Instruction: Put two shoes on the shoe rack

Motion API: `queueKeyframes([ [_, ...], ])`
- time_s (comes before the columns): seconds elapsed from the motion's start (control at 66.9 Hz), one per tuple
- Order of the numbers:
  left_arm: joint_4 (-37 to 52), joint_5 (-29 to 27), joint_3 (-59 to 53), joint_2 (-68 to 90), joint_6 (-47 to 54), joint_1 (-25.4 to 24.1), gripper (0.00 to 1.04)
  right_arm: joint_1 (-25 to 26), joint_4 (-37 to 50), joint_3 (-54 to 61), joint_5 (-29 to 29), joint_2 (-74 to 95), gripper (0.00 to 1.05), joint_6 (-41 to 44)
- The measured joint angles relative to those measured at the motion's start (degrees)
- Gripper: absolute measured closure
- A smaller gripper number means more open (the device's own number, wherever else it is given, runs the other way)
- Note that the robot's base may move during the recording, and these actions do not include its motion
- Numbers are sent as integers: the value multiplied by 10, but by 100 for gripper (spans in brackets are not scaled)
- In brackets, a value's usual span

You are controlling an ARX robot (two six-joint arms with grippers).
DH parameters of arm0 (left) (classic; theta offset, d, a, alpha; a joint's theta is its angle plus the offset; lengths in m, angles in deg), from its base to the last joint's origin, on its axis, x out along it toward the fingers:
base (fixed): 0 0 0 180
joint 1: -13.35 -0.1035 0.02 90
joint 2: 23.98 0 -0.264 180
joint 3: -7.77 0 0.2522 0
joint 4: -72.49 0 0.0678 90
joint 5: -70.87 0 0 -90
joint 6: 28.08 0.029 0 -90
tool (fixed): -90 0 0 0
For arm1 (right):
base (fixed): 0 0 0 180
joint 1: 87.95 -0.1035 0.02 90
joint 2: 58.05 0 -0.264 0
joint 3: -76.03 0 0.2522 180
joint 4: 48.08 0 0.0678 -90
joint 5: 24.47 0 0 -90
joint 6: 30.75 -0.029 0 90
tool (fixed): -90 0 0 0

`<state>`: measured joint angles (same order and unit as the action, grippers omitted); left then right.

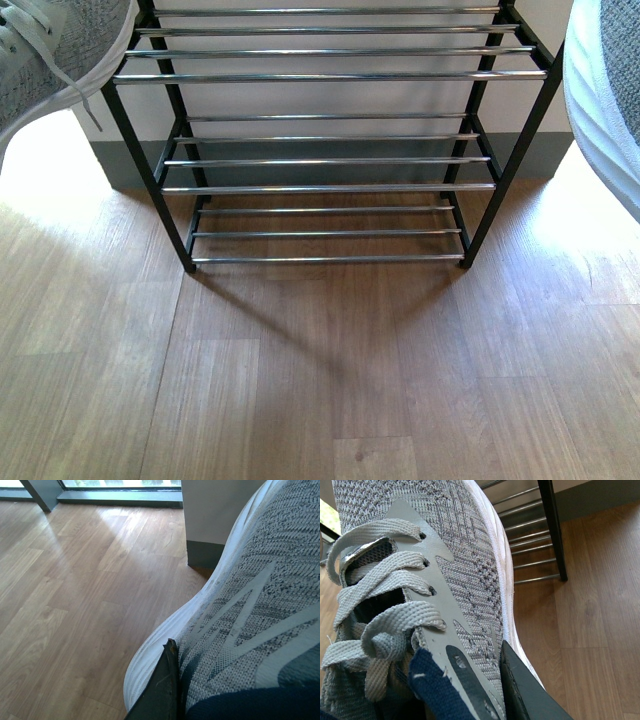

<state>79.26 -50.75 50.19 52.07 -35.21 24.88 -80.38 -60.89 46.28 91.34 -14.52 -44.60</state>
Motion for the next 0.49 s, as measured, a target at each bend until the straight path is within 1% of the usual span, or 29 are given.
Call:
queueKeyframes([
  [0.493, 0, 1, 0, 0, 0, 0, 103, 0, 0, 0, 0, 0, 103, 0],
])
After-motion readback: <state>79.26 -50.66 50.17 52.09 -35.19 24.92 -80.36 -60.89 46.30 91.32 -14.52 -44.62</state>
